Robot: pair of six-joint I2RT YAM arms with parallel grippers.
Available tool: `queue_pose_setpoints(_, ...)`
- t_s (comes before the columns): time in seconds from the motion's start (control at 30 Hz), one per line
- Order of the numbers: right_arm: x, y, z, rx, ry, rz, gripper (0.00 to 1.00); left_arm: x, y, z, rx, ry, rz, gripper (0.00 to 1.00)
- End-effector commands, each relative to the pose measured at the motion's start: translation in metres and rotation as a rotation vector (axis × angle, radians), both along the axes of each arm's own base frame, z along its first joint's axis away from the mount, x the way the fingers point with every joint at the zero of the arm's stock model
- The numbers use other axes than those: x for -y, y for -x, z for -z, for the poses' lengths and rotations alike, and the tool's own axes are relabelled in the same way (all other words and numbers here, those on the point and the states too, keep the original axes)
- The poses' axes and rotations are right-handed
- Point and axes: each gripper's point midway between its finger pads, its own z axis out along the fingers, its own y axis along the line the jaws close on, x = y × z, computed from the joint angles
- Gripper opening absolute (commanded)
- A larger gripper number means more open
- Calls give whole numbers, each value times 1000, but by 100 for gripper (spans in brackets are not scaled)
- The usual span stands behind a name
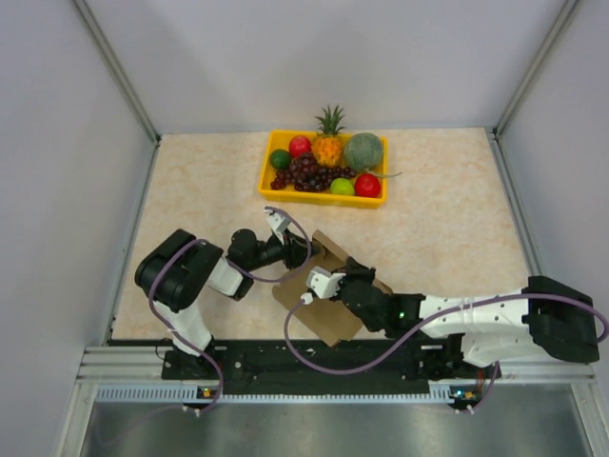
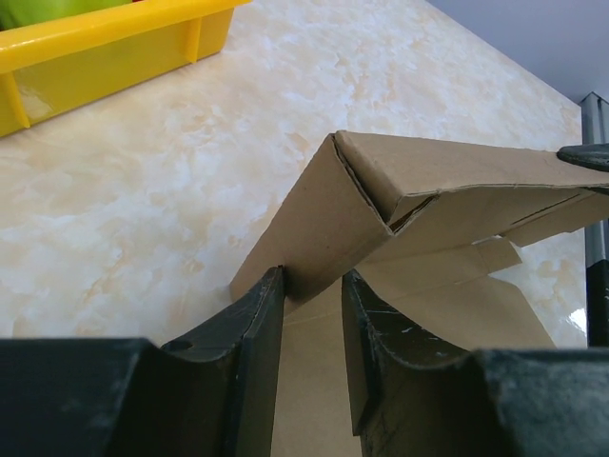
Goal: Fold the paper box
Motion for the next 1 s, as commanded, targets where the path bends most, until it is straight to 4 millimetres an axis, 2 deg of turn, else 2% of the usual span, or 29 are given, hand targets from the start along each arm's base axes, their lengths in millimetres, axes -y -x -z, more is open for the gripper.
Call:
queue_pose_setpoints(0.0,5,30,73,-209,171,-114,0,11,-4,-47,199,108,10,34)
queue_pose_setpoints(0.07,7,29,77,-207,190,-94,0,10,-3,-46,201,103,10,34)
queue_pose_setpoints(0.17,8,28,77,-206,186,-86,0,8,0,-49,209,107,10,42)
queue_pose_setpoints(0.33,7,30,73,-214,155,-83,0,9,0,-52,218,130,14,43)
queue_pose_setpoints(0.5,8,29,70,-205,147,-84,0,10,-8,-61,262,166,-27,35)
queue_pose_setpoints(0.8,1,33,69,-228,113,-108,0,20,-14,-82,353,183,-84,32)
queue_pose_setpoints(0.97,1,34,65,-229,93,-113,0,21,-19,-86,372,184,-121,15)
